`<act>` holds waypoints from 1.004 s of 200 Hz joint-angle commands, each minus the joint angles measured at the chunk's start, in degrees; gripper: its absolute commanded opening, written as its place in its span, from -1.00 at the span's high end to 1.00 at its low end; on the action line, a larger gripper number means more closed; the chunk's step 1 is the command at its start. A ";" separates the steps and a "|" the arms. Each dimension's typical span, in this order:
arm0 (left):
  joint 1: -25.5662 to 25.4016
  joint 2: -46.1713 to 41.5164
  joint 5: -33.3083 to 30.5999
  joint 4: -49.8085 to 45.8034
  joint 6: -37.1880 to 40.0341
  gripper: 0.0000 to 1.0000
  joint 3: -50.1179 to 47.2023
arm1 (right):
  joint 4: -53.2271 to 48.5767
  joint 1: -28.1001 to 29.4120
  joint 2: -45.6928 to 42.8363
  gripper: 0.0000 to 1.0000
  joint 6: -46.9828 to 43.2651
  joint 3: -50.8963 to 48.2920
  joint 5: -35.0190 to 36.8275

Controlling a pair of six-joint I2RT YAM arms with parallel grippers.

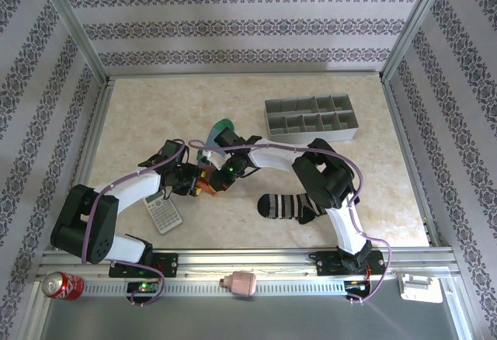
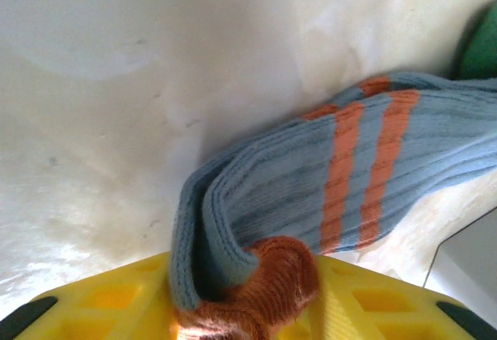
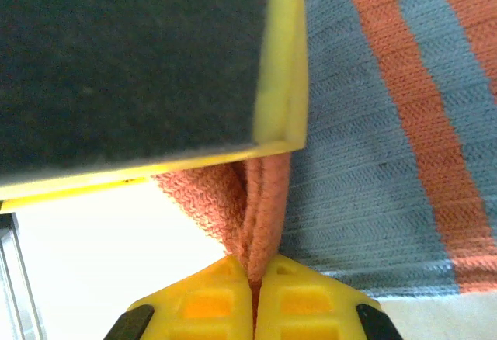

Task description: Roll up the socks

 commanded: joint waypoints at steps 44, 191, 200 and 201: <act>-0.66 -5.20 0.57 -12.21 -5.42 -0.46 1.03 | 1.95 1.48 -5.46 1.00 -4.91 -1.97 4.97; -2.11 -4.68 0.81 -8.04 -13.99 -0.18 2.30 | 5.14 7.51 -8.43 1.00 -10.04 -6.23 16.89; -2.43 -4.63 0.81 -7.91 -14.21 -0.08 2.07 | 5.13 7.51 -8.38 1.00 -9.97 -6.27 16.98; -2.43 -4.61 0.81 -7.91 -14.26 -0.07 2.01 | 5.10 7.47 -8.36 1.00 -9.96 -6.27 16.99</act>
